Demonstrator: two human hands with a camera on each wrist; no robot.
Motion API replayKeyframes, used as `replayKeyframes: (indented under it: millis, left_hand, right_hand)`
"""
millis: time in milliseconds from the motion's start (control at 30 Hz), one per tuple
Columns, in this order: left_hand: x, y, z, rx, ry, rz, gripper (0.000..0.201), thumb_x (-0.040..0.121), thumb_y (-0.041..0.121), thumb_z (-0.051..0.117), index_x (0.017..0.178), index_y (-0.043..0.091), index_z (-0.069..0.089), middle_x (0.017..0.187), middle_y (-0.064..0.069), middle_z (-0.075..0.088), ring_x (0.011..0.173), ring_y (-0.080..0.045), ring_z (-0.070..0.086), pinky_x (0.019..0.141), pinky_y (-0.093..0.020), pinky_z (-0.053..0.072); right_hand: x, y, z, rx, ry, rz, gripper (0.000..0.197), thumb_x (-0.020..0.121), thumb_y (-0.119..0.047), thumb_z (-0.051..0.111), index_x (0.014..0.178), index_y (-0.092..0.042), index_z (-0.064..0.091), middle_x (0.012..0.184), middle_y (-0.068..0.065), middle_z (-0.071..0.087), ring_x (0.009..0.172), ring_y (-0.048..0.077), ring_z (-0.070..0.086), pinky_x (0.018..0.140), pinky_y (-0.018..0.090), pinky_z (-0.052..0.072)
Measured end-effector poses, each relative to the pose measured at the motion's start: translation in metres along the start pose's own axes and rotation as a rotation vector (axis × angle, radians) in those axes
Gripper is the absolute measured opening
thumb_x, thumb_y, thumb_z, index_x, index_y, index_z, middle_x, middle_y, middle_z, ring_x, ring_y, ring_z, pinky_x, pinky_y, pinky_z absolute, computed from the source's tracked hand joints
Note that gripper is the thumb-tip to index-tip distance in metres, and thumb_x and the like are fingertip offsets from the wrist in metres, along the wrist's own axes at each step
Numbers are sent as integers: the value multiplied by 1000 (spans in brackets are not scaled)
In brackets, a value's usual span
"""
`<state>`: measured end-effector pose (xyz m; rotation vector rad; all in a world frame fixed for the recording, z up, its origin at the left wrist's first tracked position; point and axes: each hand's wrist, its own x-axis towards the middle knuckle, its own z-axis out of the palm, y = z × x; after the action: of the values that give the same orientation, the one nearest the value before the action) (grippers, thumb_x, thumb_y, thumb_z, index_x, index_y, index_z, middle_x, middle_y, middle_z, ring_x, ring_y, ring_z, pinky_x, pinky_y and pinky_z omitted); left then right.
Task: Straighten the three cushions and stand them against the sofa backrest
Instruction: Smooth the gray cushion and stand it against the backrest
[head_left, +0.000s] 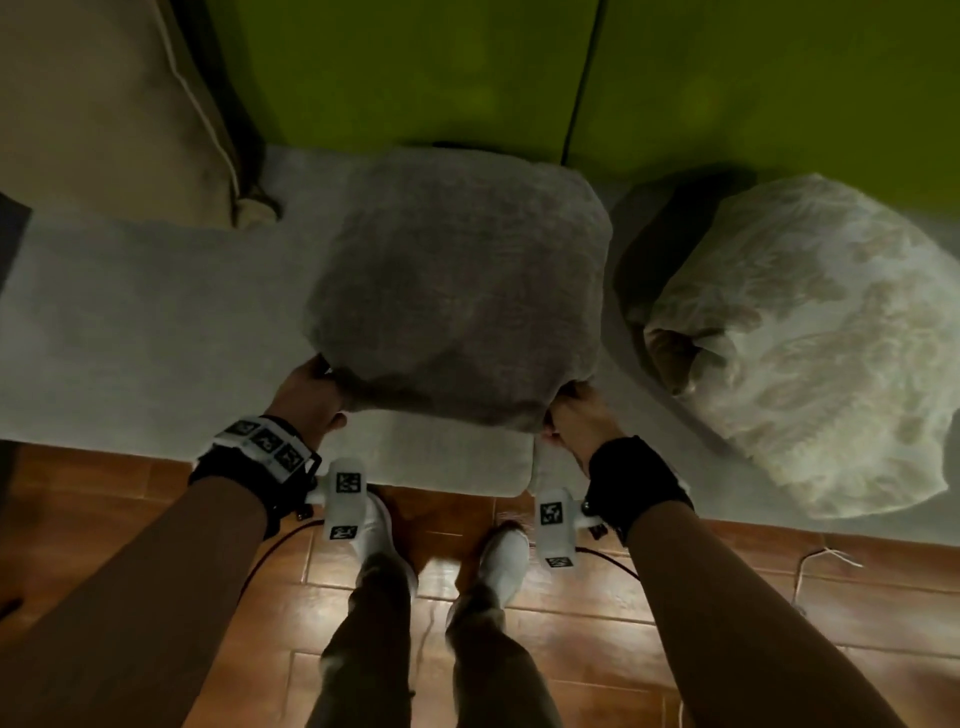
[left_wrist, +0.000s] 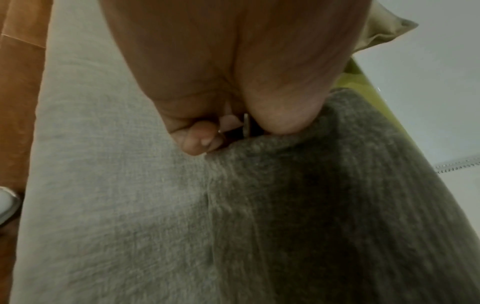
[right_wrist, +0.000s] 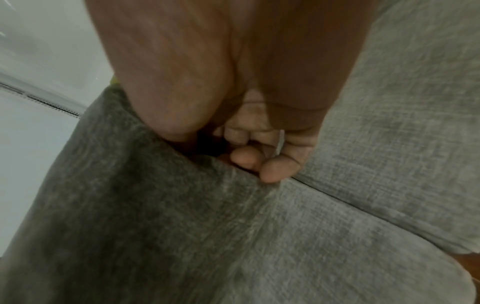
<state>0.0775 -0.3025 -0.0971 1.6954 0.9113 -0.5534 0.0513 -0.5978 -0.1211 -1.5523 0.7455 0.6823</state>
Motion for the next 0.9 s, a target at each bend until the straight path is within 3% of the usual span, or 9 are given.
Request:
replayKeyframes:
  millis: [100, 267, 400, 500, 600, 700, 800, 833, 900]
  left_hand:
    - [1, -5, -2, 23, 4, 17, 55, 92, -13, 43, 145, 2, 41, 109, -6, 52, 72, -10, 51, 81, -38, 49]
    - [4, -6, -7, 66, -47, -18, 53, 95, -11, 40, 146, 3, 40, 83, 4, 48, 70, -11, 48, 87, -40, 44]
    - [10, 5, -5, 243, -101, -6, 36, 95, 0, 40, 127, -1, 55, 77, -7, 49, 66, -22, 41, 63, -31, 39]
    - [12, 8, -7, 378, -105, 25, 32, 95, -2, 45, 125, -5, 56, 103, -15, 61, 89, -34, 57, 76, -40, 50]
    - [13, 1, -11, 297, -167, 40, 31, 97, 4, 51, 127, 3, 58, 117, -17, 63, 109, -36, 60, 87, -45, 52]
    - [7, -9, -9, 122, -202, 67, 22, 98, 4, 49, 111, 17, 61, 103, -10, 66, 87, -26, 62, 72, -35, 50]
    - [6, -17, -3, 163, -139, 13, 14, 97, 2, 45, 103, 9, 56, 80, -13, 55, 60, -23, 48, 58, -30, 40]
    - [6, -19, -1, 216, -112, -9, 15, 96, 1, 45, 106, 5, 56, 75, -12, 53, 57, -24, 46, 56, -30, 39]
    - [9, -21, 3, 295, -69, -42, 20, 93, -5, 45, 106, -1, 59, 71, -14, 53, 56, -28, 47, 55, -34, 43]
  right_hand:
    - [0, -4, 3, 42, -54, -6, 13, 100, -12, 55, 103, -21, 64, 99, 6, 68, 88, 20, 65, 87, 40, 58]
    - [-11, 2, 1, 179, -58, -55, 22, 102, -20, 55, 122, -30, 60, 124, 3, 67, 114, 24, 64, 96, 43, 55]
    - [-18, 12, -11, 349, -46, -23, 42, 105, -40, 43, 144, -28, 47, 138, 1, 57, 124, 22, 58, 93, 42, 54]
    - [-24, 19, -14, 394, 12, -21, 28, 106, -34, 42, 130, -28, 55, 135, 3, 57, 123, 25, 57, 100, 46, 54]
    - [-24, 35, -18, 372, 148, -43, 30, 104, -26, 50, 128, -10, 61, 128, 14, 65, 117, 28, 65, 90, 40, 59]
    - [-26, 61, -18, 133, 415, -91, 25, 102, -37, 57, 111, -14, 62, 113, 14, 69, 101, 27, 70, 89, 47, 61]
    - [-19, 96, -21, -51, 582, -75, 44, 90, -72, 49, 100, -30, 53, 95, 1, 65, 90, 30, 71, 83, 57, 59]
    - [-20, 101, -18, -91, 582, -85, 43, 89, -71, 49, 101, -30, 50, 96, 1, 63, 92, 33, 70, 82, 58, 59]
    - [-34, 87, -9, -151, 534, -152, 25, 96, -42, 59, 104, -21, 48, 95, -1, 59, 93, 35, 68, 79, 52, 59]
